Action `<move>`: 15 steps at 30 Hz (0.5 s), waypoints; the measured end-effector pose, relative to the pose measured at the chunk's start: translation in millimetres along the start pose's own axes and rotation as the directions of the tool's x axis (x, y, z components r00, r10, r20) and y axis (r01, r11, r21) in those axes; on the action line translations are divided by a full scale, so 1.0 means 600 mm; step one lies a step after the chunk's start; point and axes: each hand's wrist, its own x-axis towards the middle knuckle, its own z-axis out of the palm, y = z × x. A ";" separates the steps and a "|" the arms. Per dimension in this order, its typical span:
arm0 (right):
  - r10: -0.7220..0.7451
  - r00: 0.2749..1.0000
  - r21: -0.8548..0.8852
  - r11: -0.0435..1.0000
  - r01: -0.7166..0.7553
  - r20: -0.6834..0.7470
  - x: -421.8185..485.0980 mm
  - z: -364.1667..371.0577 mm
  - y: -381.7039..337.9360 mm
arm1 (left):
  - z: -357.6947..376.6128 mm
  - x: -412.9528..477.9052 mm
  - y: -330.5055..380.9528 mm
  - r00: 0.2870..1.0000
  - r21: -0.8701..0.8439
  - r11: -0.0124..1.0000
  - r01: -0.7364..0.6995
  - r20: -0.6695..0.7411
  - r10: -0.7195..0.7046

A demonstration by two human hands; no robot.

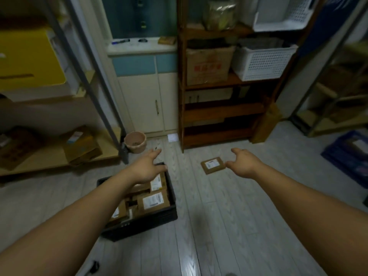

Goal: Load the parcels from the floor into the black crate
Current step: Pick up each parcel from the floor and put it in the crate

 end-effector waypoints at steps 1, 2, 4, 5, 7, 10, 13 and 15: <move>0.013 1.000 0.013 1.000 -0.013 -0.021 -0.001 -0.015 0.015 | 0.004 0.004 0.021 1.000 0.011 1.000 -0.013 -0.003 0.013; 0.020 0.999 0.026 0.999 -0.019 -0.035 -0.002 -0.030 0.033 | 0.009 0.010 0.044 1.000 0.024 0.999 -0.023 -0.004 0.023; 0.022 0.999 0.056 0.998 -0.019 -0.036 0.001 -0.061 0.070 | 0.021 0.028 0.091 0.999 0.039 0.998 -0.043 0.005 0.043; 0.017 1.000 0.083 0.996 -0.015 -0.019 0.005 -0.078 0.091 | 0.030 0.039 0.118 0.999 0.030 0.998 -0.051 0.010 0.051; 0.005 1.000 0.140 0.990 -0.008 0.017 0.018 -0.110 0.134 | 0.054 0.062 0.176 0.998 -0.025 0.998 -0.055 0.000 0.055; 0.011 1.000 0.177 0.984 -0.014 0.019 0.044 -0.156 0.209 | 0.104 0.100 0.262 1.000 -0.115 0.993 -0.020 0.005 0.020; 0.002 1.000 0.162 0.987 -0.006 0.025 0.077 -0.189 0.289 | 0.156 0.134 0.333 1.000 -0.141 0.990 0.008 0.020 -0.006; 0.012 0.999 0.142 0.990 -0.017 0.034 0.102 -0.203 0.334 | 0.185 0.150 0.364 1.000 -0.156 0.988 0.022 0.015 -0.020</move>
